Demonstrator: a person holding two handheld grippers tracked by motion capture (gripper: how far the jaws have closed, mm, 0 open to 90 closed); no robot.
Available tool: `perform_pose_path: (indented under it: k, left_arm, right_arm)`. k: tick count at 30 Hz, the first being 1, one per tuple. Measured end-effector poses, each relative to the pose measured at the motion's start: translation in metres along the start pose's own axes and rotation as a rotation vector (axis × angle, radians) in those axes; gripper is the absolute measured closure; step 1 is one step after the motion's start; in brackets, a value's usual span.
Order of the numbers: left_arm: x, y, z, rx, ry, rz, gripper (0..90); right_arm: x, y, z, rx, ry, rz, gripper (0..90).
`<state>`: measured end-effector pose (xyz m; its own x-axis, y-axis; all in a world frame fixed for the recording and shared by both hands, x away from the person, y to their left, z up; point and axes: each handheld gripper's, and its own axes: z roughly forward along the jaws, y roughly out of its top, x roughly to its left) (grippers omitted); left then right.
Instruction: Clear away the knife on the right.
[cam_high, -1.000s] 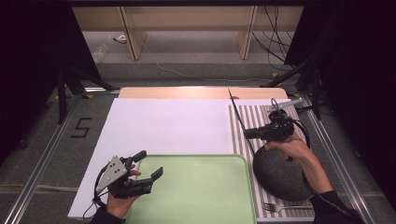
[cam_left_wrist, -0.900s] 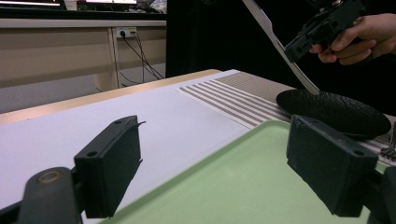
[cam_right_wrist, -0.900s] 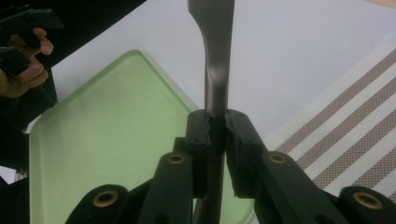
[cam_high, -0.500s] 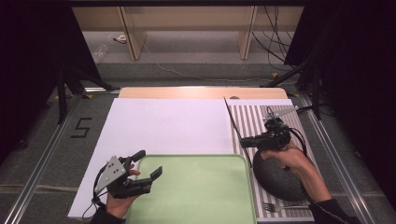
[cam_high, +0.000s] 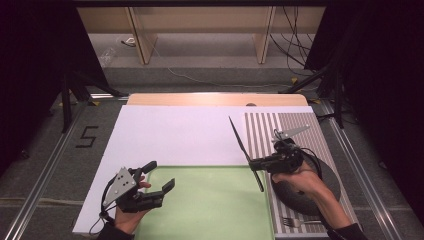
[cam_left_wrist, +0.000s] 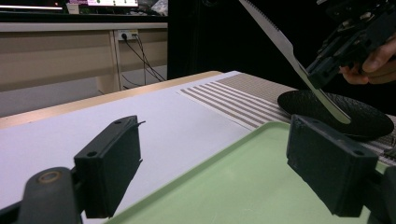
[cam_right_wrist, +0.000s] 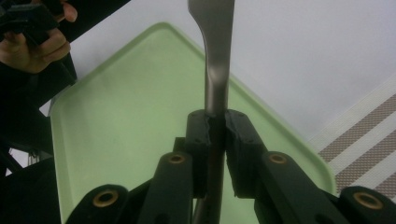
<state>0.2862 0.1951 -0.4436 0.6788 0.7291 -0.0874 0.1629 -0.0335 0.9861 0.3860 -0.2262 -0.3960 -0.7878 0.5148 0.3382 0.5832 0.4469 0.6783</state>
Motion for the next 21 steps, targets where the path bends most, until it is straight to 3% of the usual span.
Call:
perform_pose_path:
  k: [10,21]
  left_arm:
    - [-0.001,0.0,0.0,0.001,-0.001,0.004,17.4]
    - [0.0,0.0,-0.001,0.0,0.0,0.007,17.4]
  right_arm:
    - [0.018,-0.007,0.013,0.033,0.019,-0.018,80.3]
    - [0.027,-0.015,0.024,0.087,0.026,-0.027,80.2]
